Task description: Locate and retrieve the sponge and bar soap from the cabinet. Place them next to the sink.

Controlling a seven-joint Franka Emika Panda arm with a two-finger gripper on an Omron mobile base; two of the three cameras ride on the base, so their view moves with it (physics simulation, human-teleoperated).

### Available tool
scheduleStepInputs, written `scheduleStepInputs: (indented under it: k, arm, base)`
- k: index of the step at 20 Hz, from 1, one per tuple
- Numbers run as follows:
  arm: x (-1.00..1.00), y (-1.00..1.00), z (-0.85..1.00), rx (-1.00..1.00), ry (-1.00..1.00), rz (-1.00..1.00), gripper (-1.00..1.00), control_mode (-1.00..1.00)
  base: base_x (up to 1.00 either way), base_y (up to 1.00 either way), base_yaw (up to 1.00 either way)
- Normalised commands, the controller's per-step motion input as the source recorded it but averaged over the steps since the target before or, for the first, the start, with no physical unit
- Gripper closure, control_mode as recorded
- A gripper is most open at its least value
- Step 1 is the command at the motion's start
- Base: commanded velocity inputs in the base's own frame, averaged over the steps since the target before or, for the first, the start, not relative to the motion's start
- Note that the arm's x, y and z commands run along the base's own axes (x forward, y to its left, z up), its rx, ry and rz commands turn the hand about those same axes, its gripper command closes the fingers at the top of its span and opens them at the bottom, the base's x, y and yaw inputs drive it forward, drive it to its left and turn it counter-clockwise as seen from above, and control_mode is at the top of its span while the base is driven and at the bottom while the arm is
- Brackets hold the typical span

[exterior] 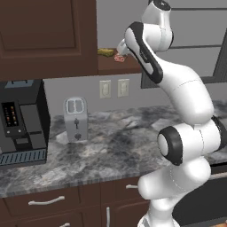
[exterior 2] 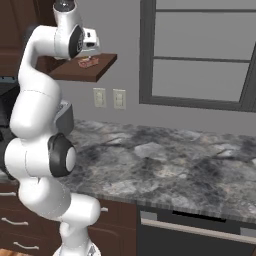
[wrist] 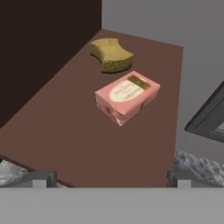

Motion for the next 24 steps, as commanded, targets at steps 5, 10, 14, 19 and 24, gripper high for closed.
scheduleStepInputs:
  k: [5,10,14,19,24]
  arm:
    - [0.37,0.07,-0.15,-0.01,0.0,0.0,-1.0,-1.0]
    - [0.35,0.1,-0.13,-0.02,0.0,0.0,-1.0,-1.0]
    - [0.34,0.08,-0.16,-0.02,0.0,0.0,-1.0,-1.0]
    - [0.36,0.01,-0.16,0.0,0.0,0.0,-1.0,-1.0]
    - [0.39,0.0,-0.12,0.0,0.0,0.0,-1.0,-1.0]
  base:
    - [0.0,0.0,0.0]
    - [0.0,0.0,0.0]
    - [0.0,0.0,0.0]
    - [0.0,0.0,0.0]
    - [0.0,0.0,0.0]
